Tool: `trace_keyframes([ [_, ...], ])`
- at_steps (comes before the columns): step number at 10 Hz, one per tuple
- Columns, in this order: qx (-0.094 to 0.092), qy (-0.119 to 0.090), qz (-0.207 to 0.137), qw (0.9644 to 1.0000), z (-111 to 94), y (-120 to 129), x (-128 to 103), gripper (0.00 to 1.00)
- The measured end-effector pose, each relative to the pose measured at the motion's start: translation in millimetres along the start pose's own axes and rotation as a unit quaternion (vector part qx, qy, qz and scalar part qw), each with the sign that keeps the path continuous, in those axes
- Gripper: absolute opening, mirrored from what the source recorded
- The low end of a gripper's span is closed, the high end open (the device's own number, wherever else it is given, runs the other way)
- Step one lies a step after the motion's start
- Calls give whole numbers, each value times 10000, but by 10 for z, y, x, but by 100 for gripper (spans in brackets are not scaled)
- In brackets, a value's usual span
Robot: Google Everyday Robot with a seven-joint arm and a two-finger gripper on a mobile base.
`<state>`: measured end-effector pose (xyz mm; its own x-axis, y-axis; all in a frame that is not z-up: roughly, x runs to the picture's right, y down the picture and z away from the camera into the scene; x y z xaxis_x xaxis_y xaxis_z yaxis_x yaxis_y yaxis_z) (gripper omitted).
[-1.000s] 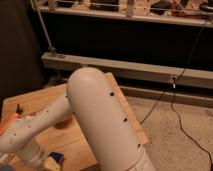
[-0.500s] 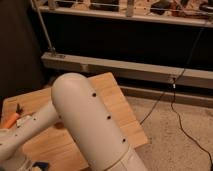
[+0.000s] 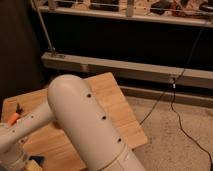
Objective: Wipe the white sponge on the table
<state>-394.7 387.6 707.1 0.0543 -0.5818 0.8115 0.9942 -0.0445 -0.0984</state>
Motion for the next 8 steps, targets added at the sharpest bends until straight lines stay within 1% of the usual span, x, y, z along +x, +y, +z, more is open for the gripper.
trace_keyframes([
  [3,71,126,27,9999,-80,-234,351,14],
  [5,40,291,4,9996,-207,-389,645,14],
  [7,-78,411,48,9991,-293,-403,929,14],
  [8,-109,436,107,9989,-308,-393,1039,14],
])
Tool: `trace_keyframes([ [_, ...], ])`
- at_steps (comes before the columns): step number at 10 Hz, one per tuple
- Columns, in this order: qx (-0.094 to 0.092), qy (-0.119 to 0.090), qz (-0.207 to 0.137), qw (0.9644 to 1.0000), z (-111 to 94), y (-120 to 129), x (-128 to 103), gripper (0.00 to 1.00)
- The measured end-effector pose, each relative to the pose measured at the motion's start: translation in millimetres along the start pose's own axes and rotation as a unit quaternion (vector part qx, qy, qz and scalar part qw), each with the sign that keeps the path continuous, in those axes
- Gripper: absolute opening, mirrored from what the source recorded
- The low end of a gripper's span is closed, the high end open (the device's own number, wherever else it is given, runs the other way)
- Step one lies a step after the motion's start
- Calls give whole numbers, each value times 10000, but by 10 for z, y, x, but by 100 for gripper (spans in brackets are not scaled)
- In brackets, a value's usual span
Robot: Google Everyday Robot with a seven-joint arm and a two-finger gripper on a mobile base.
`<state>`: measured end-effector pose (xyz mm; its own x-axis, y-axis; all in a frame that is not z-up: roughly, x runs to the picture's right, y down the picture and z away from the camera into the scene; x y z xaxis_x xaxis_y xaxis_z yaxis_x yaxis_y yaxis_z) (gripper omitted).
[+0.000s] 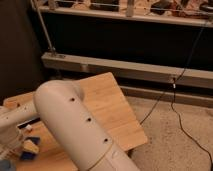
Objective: Wipe the white sponge on the table
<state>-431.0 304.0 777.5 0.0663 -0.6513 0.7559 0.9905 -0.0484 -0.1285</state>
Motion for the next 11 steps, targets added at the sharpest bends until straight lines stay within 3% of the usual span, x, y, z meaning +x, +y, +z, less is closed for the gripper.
trace_keyframes([
  [3,-189,66,385,9991,13,273,381,14],
  [7,-676,124,1130,9912,128,1123,794,14],
  [11,-920,9,1628,9824,223,1743,783,14],
])
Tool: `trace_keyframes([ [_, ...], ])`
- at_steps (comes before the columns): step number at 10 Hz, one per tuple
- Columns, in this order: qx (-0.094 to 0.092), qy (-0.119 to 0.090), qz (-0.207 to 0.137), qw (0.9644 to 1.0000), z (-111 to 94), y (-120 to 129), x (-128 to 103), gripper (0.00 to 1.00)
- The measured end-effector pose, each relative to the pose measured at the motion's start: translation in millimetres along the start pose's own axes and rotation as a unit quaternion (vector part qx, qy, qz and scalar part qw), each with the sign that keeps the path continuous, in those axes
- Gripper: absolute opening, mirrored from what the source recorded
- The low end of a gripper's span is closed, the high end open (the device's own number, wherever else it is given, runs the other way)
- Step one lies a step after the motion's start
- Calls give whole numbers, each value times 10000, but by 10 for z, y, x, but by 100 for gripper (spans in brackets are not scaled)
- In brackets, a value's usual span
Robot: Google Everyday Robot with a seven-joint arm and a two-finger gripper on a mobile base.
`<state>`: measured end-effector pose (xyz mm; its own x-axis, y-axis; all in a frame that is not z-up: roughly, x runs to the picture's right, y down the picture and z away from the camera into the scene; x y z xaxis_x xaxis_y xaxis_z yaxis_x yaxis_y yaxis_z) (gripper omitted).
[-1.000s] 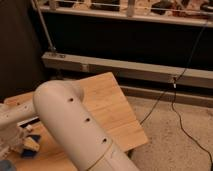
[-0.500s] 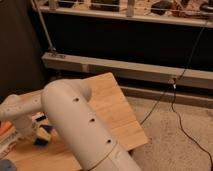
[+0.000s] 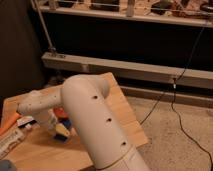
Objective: Wipe the white sponge on the table
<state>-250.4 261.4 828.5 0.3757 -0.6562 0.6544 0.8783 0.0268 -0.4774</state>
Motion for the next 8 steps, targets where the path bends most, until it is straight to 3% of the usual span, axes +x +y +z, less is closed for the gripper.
trace_keyframes([
  [4,-70,-58,57,9999,67,341,-196,14],
  [8,10,-237,-155,9996,138,458,-745,14],
])
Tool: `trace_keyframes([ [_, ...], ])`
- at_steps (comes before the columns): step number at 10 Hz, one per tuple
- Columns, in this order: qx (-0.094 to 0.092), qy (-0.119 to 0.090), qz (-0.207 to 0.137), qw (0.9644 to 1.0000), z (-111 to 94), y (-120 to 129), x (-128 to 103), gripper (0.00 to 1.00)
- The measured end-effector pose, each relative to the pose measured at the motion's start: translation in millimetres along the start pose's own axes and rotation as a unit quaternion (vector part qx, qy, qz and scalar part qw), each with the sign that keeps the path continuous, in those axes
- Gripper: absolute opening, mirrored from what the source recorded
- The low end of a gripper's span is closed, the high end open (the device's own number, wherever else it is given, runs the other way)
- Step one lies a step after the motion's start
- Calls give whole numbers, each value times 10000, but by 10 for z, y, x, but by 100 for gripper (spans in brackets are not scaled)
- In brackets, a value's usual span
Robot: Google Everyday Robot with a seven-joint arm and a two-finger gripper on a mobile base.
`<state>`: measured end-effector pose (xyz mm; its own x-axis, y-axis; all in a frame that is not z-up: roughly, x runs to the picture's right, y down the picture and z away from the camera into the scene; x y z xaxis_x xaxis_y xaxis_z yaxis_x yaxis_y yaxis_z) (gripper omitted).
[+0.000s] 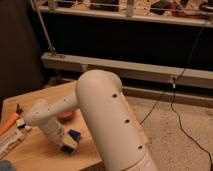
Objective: Wipe the white sponge on the table
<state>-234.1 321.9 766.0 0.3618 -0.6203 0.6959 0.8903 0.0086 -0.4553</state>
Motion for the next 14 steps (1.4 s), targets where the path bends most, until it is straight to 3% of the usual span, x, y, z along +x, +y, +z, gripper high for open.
trace_keyframes([
  [4,127,-246,-620,9977,61,-105,-728,14],
  [8,633,-367,-1242,9896,-109,-643,-1219,14],
  [10,860,-409,-1355,9862,-181,-910,-1302,14],
  [14,1238,-500,-1184,9840,-292,-1224,-1199,15],
])
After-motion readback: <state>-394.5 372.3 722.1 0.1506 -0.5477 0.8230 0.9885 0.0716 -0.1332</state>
